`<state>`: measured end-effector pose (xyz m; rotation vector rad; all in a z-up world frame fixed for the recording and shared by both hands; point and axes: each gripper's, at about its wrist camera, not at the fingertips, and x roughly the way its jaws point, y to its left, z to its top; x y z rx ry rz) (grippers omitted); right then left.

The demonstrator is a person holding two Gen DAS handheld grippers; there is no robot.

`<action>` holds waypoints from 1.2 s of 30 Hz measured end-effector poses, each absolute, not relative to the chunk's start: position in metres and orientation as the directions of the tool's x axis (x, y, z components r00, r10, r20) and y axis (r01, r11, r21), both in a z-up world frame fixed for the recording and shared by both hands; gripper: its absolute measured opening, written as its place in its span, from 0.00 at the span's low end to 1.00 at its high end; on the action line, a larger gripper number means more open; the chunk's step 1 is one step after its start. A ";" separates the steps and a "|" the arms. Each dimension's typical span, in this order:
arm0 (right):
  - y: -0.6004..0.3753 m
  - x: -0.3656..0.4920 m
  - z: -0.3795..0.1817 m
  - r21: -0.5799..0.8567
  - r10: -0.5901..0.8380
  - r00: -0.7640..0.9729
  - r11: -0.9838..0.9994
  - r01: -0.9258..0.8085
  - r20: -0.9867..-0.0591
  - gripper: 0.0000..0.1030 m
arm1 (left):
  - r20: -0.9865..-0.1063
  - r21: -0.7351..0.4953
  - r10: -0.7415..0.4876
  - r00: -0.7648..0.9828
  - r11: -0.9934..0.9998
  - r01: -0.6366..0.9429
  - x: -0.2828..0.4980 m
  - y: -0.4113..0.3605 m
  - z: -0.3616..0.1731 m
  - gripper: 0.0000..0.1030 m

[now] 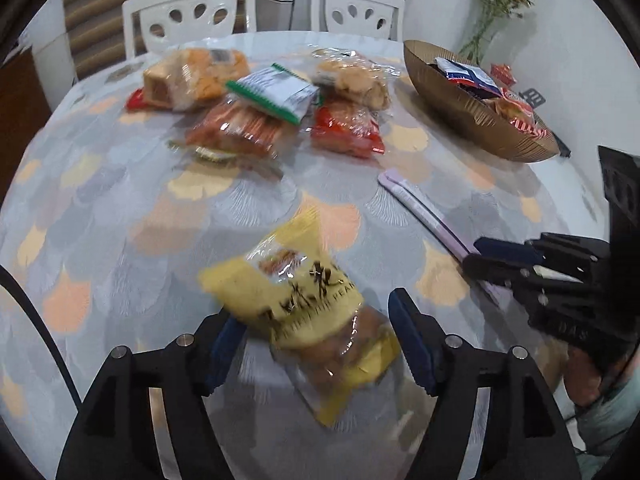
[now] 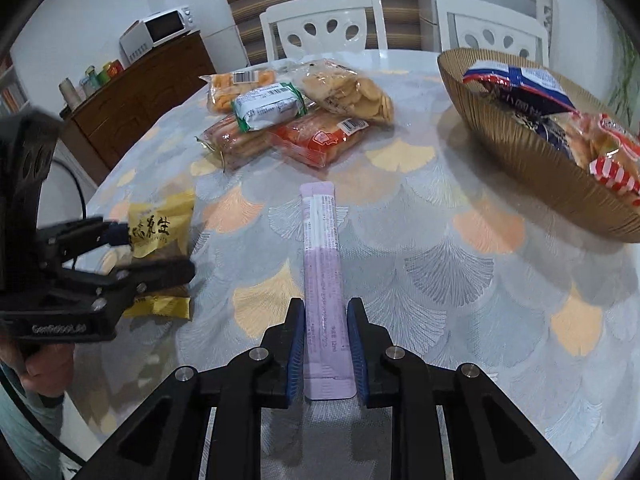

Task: Organize snacks
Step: 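Grasp the yellow peanut bag with left tool while right tool grasps the pink stick, then carry the yellow bag and pink stick over the brown bowl and release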

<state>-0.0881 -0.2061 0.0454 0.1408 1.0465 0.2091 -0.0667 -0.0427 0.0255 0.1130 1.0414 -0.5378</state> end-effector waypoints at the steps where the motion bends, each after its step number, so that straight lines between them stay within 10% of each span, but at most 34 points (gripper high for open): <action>1: -0.206 -0.089 0.046 0.218 0.242 0.483 0.970 -0.105 -0.842 0.23 | -0.841 -0.165 -0.370 0.395 0.871 0.463 -0.070 -0.037 0.027 0.72; 13: -0.193 -0.088 0.042 0.166 0.213 0.518 0.977 -0.135 -0.829 0.40 | -0.811 -0.271 -0.431 0.395 0.876 0.399 -0.067 -0.032 0.025 0.77; 21: -0.182 -0.085 0.041 0.087 0.141 0.530 0.988 -0.126 -0.836 0.40 | -0.842 -0.055 -0.256 0.474 0.916 0.397 -0.074 -0.057 0.018 0.45; 25: -0.175 -0.085 0.042 0.041 0.105 0.543 0.991 -0.128 -0.833 0.19 | -0.837 -0.078 -0.265 0.478 0.924 0.375 -0.073 -0.052 0.019 0.43; 36: -0.184 -0.095 0.045 0.112 0.168 0.535 0.984 -0.136 -0.828 0.19 | -0.810 -0.090 -0.296 0.506 0.916 0.391 -0.080 -0.057 0.034 0.43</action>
